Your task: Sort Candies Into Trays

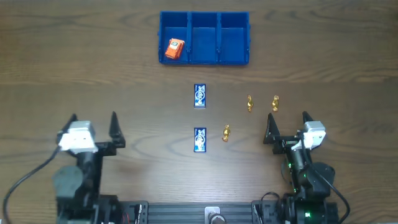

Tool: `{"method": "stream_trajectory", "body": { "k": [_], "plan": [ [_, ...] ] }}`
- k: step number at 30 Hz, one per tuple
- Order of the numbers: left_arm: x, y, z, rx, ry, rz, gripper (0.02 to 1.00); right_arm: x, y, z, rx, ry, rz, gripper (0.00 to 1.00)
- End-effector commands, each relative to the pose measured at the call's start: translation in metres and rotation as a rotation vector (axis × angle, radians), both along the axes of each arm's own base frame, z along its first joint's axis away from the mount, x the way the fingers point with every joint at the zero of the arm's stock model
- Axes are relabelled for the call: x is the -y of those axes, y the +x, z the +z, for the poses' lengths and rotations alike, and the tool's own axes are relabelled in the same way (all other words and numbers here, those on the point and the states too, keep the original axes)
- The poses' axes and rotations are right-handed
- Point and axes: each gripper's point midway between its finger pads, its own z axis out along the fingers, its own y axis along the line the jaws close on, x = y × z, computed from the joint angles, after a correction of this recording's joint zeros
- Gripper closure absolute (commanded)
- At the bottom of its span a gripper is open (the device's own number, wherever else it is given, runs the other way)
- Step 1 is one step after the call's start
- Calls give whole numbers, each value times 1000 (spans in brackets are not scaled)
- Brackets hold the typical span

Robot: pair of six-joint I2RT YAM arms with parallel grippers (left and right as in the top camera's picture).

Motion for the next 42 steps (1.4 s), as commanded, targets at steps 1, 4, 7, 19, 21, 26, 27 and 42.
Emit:
{"method": "stream_trajectory", "body": {
  "k": [1, 4, 7, 19, 21, 26, 27, 42],
  "plan": [
    [18, 8, -46, -54, 15, -105, 23, 0, 0, 0, -1, 3, 2, 1],
    [17, 10, -68, -67, 15, -104, 20, 0, 0, 0, -1, 3, 2, 1],
    [17, 12, -79, -56, 15, -100, 20, 0, 0, 0, -1, 3, 2, 1],
    [17, 12, -79, -56, 15, -101, 20, 0, 0, 0, -1, 3, 2, 1],
    [17, 12, -79, -56, 15, -101, 20, 0, 0, 0, -1, 3, 2, 1],
    [17, 12, -79, -56, 15, -101, 20, -2, 0, 7, 29, 7, 14, 1],
    [17, 12, -79, -56, 15, -101, 20, -2, 0, 11, 43, 6, 13, 1],
    [17, 12, -79, -56, 15, -101, 23, -51, -20, 124, -71, 152, 293, 3]
  ]
}}
